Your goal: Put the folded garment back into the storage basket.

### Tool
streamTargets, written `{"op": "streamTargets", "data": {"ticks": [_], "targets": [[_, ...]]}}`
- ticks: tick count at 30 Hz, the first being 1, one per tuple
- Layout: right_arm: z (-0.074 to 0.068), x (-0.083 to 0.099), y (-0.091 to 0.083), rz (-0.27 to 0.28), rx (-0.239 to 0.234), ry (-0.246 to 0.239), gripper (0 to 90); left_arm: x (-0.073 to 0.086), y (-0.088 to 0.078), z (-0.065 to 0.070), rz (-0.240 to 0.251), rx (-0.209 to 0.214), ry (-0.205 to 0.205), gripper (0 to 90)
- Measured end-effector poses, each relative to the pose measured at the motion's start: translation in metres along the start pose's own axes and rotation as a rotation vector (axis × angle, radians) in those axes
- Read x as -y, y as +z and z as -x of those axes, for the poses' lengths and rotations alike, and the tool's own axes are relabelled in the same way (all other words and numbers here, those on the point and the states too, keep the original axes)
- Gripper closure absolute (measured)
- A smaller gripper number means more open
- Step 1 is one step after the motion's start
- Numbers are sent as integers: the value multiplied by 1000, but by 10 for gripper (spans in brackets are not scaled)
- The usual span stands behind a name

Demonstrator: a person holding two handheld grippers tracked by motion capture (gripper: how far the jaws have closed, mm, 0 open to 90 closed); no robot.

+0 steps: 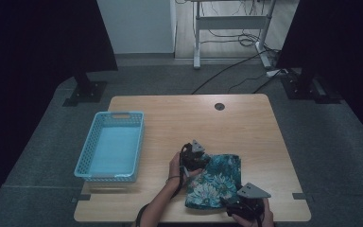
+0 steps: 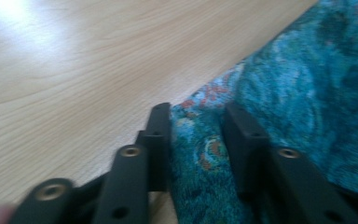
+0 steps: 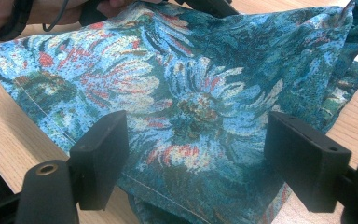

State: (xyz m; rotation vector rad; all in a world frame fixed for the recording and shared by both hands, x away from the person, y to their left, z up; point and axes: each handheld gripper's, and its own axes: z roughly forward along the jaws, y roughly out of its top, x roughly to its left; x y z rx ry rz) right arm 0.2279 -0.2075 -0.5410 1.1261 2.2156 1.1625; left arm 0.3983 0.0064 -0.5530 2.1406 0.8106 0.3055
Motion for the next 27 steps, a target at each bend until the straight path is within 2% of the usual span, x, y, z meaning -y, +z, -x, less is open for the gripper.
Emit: {"op": "streamTargets", "data": {"ticks": [7,18,23,27], "targets": [[0,0,0,0,1,-1,217,1,-1,2,0,18,-5,763],[3,1,-1,0,6,6,218,2,-3,-8,22,70,-73,812],[3,1,-1,-1,6,6,218,-7,-17,-12,67,75,-86,819],[2,0,0,-3,2,-1,219,-15,-26,-11,78,84,-77,819]]}}
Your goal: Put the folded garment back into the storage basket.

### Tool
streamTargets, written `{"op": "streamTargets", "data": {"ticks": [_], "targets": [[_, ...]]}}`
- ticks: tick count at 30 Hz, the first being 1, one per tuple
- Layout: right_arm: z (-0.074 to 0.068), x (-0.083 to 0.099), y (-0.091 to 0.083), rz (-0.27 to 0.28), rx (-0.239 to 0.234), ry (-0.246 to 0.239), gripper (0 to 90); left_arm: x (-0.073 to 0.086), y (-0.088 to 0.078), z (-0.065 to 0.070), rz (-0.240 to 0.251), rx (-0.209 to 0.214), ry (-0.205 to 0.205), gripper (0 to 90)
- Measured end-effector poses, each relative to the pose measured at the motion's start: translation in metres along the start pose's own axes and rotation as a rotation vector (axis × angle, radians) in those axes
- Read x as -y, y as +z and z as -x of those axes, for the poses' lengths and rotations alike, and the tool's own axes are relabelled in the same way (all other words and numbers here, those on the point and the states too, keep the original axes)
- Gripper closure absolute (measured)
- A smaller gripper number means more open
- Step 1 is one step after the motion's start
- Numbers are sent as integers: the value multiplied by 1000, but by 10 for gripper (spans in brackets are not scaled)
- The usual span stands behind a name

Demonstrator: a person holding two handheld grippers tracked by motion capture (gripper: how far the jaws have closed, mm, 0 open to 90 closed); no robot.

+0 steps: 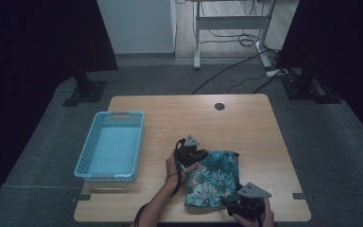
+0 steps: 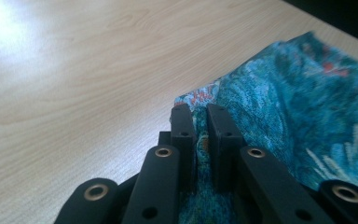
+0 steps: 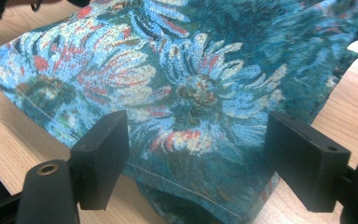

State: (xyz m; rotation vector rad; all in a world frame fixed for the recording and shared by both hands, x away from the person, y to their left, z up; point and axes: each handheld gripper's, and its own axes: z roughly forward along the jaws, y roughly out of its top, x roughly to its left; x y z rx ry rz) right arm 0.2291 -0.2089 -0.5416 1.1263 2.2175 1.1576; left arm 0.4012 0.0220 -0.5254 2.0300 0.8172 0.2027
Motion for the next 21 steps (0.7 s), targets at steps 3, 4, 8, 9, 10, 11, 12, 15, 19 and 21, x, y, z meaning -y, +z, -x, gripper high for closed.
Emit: {"op": "streamTargets", "data": {"ticks": [3,4,8,9,10,11,12,15,19,21], "targets": [[-2,-2,2,1,-4,-5,220,-2,-2,1,9,16,-12,819],[-3,-3,3,2,-6,-9,220,-1,-2,0,9,19,-15,819],[-4,-5,13,-25,-12,-23,233,-1,-2,-2,8,32,-31,819],[-3,-4,15,-39,-15,-22,239,-2,-2,-3,9,38,-35,819],[-2,-4,18,-53,-21,-18,244,-2,-2,-4,9,43,-34,819],[-1,-4,20,-66,-24,-17,247,-2,-2,-4,8,46,-34,819],[0,-3,22,-82,-29,-15,249,-3,-2,-5,9,50,-37,819],[1,-2,24,-101,-35,-13,253,-3,-2,-8,13,64,-48,820],[3,-2,24,-106,-38,-5,268,-2,-3,-15,21,85,-82,820],[3,-1,24,-104,-37,-1,276,0,-4,-19,26,87,-97,822]]}}
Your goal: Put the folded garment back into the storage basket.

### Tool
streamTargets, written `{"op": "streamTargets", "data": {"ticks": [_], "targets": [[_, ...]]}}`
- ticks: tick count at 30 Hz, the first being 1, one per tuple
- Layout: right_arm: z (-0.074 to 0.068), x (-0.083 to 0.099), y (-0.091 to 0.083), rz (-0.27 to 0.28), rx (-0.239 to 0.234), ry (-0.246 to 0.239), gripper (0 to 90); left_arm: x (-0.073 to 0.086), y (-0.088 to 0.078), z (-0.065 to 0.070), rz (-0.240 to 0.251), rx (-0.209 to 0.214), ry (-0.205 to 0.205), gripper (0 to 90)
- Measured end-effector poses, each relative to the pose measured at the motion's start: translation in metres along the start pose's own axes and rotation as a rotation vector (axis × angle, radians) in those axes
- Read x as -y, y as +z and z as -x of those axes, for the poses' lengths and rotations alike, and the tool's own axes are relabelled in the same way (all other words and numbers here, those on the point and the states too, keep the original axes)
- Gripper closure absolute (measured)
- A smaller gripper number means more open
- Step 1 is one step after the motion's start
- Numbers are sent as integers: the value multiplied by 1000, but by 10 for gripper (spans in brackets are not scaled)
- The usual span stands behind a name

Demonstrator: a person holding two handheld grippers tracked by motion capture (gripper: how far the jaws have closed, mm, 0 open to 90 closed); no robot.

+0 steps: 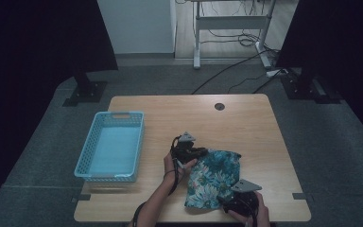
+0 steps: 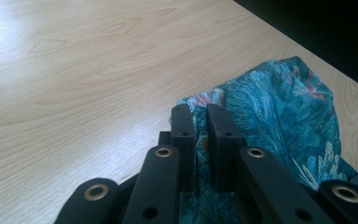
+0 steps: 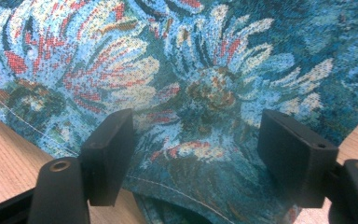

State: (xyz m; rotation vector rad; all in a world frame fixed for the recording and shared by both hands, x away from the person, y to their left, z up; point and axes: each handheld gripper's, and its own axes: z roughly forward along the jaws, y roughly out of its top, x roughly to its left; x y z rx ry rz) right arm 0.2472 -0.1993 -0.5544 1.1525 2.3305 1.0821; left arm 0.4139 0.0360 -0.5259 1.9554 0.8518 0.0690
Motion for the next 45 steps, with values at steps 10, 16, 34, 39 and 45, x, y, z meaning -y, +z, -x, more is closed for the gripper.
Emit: {"op": "streamTargets", "data": {"ticks": [10,16,34,39,45], "targets": [[0,0,0,3,3,1,278,4,-7,-12,26,12,-39,824],[0,1,0,6,4,0,278,8,-9,-18,48,22,-73,824],[5,-4,-14,70,7,45,237,20,-9,-29,65,40,-143,824],[5,-3,-20,54,60,95,154,21,-10,-29,67,34,-144,823],[-2,-7,-4,-1,99,107,87,20,-8,-25,59,32,-128,823]]}}
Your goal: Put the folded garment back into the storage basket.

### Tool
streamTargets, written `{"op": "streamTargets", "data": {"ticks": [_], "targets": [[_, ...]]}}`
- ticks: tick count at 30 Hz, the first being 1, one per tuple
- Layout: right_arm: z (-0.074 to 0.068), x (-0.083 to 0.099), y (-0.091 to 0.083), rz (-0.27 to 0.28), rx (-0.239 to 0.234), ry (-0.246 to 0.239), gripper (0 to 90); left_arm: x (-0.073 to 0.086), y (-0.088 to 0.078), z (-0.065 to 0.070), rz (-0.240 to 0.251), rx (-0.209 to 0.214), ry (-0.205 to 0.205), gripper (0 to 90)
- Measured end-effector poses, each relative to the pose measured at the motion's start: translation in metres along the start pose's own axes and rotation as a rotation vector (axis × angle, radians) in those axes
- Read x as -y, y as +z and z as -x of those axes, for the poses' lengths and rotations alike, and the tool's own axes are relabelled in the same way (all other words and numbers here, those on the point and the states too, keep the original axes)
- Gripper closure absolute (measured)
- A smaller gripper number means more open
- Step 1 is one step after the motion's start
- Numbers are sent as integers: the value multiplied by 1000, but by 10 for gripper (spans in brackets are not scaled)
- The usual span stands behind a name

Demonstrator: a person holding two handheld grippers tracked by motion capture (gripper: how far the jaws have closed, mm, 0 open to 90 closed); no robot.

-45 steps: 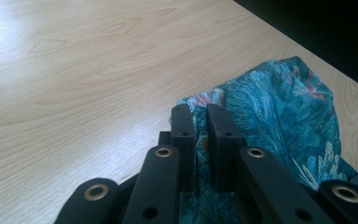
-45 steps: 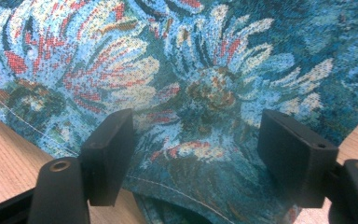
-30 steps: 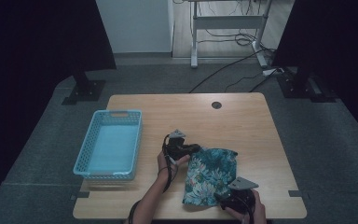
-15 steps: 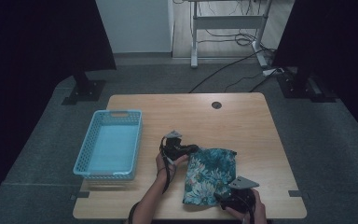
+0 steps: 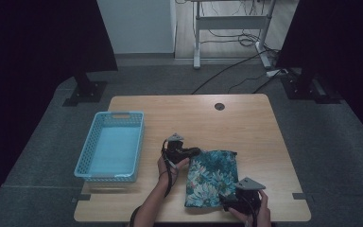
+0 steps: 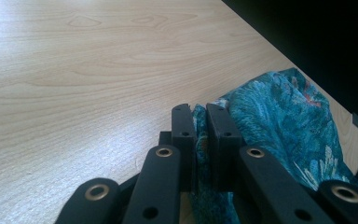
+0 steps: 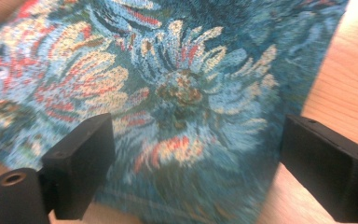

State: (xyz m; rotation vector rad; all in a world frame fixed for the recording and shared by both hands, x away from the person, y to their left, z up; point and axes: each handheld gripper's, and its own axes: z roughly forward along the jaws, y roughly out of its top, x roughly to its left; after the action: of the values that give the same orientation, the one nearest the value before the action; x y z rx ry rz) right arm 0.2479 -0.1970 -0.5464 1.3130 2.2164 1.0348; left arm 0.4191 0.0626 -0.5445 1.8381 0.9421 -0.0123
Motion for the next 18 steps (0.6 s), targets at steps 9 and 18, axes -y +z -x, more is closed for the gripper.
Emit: {"op": "streamTargets", "data": {"ticks": [9,18], "targets": [[-6,-3,17,-74,60,12,53,-3,1,5,1,-3,16,824],[-8,-9,17,-119,66,27,130,-5,-1,10,4,-4,26,823]]}}
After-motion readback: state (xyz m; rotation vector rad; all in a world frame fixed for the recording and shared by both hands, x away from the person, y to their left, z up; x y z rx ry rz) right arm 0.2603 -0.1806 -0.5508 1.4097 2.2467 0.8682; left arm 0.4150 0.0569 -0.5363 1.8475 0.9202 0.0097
